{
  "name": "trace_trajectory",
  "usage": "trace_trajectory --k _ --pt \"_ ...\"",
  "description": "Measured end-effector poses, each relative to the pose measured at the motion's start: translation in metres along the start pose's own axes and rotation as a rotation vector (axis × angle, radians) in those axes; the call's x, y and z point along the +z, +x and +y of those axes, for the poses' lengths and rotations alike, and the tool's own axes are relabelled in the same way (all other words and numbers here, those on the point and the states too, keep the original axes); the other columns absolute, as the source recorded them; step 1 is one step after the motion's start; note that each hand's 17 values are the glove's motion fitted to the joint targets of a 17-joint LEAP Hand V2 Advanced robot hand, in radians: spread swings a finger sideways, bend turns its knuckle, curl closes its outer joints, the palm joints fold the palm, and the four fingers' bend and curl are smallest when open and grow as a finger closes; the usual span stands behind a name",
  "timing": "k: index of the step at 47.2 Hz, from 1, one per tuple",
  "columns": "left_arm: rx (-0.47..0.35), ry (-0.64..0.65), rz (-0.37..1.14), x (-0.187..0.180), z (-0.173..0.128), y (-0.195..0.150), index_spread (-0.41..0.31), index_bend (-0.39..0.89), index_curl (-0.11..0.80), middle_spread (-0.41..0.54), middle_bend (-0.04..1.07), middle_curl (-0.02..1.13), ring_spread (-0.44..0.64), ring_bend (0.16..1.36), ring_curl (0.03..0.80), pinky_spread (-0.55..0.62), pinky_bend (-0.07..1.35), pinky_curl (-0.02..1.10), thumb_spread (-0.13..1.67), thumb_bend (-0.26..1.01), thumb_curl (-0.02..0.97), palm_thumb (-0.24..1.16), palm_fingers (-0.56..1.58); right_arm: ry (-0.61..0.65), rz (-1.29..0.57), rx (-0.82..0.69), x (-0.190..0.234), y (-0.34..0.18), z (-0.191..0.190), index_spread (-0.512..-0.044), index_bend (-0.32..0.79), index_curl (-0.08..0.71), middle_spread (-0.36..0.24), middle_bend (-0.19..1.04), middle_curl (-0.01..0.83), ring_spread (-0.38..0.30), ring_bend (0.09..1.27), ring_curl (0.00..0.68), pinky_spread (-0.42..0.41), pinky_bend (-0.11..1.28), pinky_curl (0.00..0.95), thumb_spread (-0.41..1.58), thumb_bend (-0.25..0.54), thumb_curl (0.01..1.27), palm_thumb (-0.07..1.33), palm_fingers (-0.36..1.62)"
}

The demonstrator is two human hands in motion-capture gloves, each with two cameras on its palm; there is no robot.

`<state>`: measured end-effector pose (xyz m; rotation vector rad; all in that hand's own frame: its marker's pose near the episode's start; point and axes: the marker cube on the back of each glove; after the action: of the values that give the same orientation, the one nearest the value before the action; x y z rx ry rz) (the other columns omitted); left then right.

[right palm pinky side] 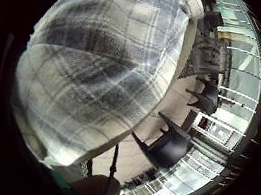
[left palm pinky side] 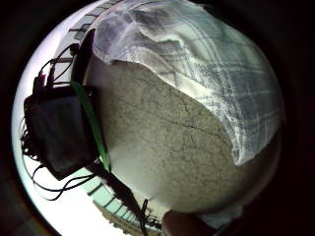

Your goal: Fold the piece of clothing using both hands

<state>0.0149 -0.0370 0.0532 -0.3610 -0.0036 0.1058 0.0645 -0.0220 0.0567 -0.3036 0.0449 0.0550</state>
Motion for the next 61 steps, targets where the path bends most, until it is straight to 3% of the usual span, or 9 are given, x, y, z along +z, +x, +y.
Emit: trace_trajectory --k 6,11,16,23,31,42,50,56,61 --pt "0.015 0.034 0.024 -0.001 0.000 0.000 -0.055 0.15 0.228 0.121 0.22 0.34 0.39 0.63 0.269 0.54 0.54 0.25 1.16 -0.01 0.282 0.23 -0.02 -0.037 -0.087 -0.029 0.007 -0.001 0.002 -0.411 0.11 0.219 -0.026 0.19 0.322 0.168 0.29 0.246 0.288 0.71 0.274 1.06 -0.015 0.25 0.27 -0.05" --pt "-0.019 0.194 -0.114 -0.007 -0.008 -0.003 -0.061 0.26 0.279 0.111 0.19 0.33 0.38 0.58 0.253 0.51 0.54 0.25 1.22 0.01 0.288 0.28 0.11 0.111 -0.089 -0.058 0.003 -0.002 -0.007 -0.413 0.17 0.235 -0.068 0.21 0.329 0.136 0.32 0.253 0.261 0.72 0.275 1.09 0.023 0.27 0.37 0.13" --pt "-0.006 0.427 -0.305 0.016 -0.072 -0.024 -0.095 0.28 0.311 0.051 0.18 0.32 0.26 0.61 0.248 0.38 0.56 0.25 1.31 0.07 0.310 0.40 0.41 0.304 -0.004 -0.045 -0.005 0.001 -0.013 -0.414 0.26 0.279 -0.144 0.20 0.331 0.026 0.36 0.247 0.189 0.67 0.246 1.18 0.101 0.30 0.53 0.50" --pt "0.034 0.587 -0.360 0.013 -0.090 -0.033 -0.182 0.28 0.349 -0.097 0.19 0.34 -0.01 0.63 0.280 0.07 0.59 0.29 1.35 0.17 0.365 0.61 0.88 0.608 0.023 -0.086 -0.013 0.005 -0.049 -0.384 0.32 0.348 -0.214 0.24 0.362 -0.109 0.42 0.294 0.082 0.53 0.234 1.24 0.197 0.34 0.75 0.84" --pt "0.074 0.447 -0.225 0.001 -0.042 -0.028 -0.260 0.22 0.380 -0.241 0.27 0.41 -0.22 0.62 0.329 -0.15 0.48 0.31 1.31 0.17 0.387 0.70 1.16 0.451 0.007 -0.190 0.010 0.013 -0.059 -0.339 0.17 0.361 -0.240 0.32 0.407 -0.222 0.52 0.351 -0.083 0.49 0.255 1.21 0.223 0.36 0.88 1.24" --pt "0.228 -0.113 -0.020 -0.042 0.020 -0.030 -0.295 0.17 0.412 -0.314 0.36 0.46 -0.32 0.60 0.354 -0.25 0.40 0.34 1.30 0.15 0.382 0.76 1.24 -0.222 -0.018 -0.462 -0.061 0.000 -0.018 -0.320 0.13 0.347 -0.254 0.44 0.456 -0.273 0.65 0.410 -0.216 0.51 0.304 1.16 0.177 0.34 0.93 1.34" --pt "0.031 0.051 -0.014 -0.110 -0.034 -0.047 -0.273 0.11 0.386 -0.323 0.38 0.48 -0.36 0.70 0.394 -0.28 0.40 0.36 1.32 0.16 0.376 0.81 1.26 -0.243 -0.210 -0.321 -0.142 -0.018 -0.034 -0.314 0.11 0.327 -0.244 0.48 0.472 -0.265 0.73 0.436 -0.295 0.56 0.334 1.16 0.145 0.33 0.95 1.36" --pt "-0.161 0.320 -0.131 -0.149 -0.061 -0.044 -0.267 0.12 0.372 -0.325 0.41 0.49 -0.37 0.78 0.427 -0.29 0.38 0.37 1.32 0.14 0.370 0.82 1.27 -0.205 -0.204 -0.116 -0.138 -0.023 -0.096 -0.312 0.12 0.321 -0.237 0.52 0.486 -0.249 0.79 0.459 -0.323 0.57 0.350 1.13 0.102 0.33 0.94 1.37" --pt "-0.173 0.347 -0.146 -0.126 -0.099 -0.040 -0.272 0.17 0.390 -0.329 0.48 0.51 -0.36 0.84 0.455 -0.24 0.27 0.37 1.34 0.14 0.362 0.83 1.24 -0.173 -0.086 -0.036 -0.113 -0.027 -0.141 -0.312 0.12 0.319 -0.229 0.55 0.496 -0.238 0.82 0.473 -0.327 0.62 0.374 1.10 0.058 0.32 0.92 1.37"
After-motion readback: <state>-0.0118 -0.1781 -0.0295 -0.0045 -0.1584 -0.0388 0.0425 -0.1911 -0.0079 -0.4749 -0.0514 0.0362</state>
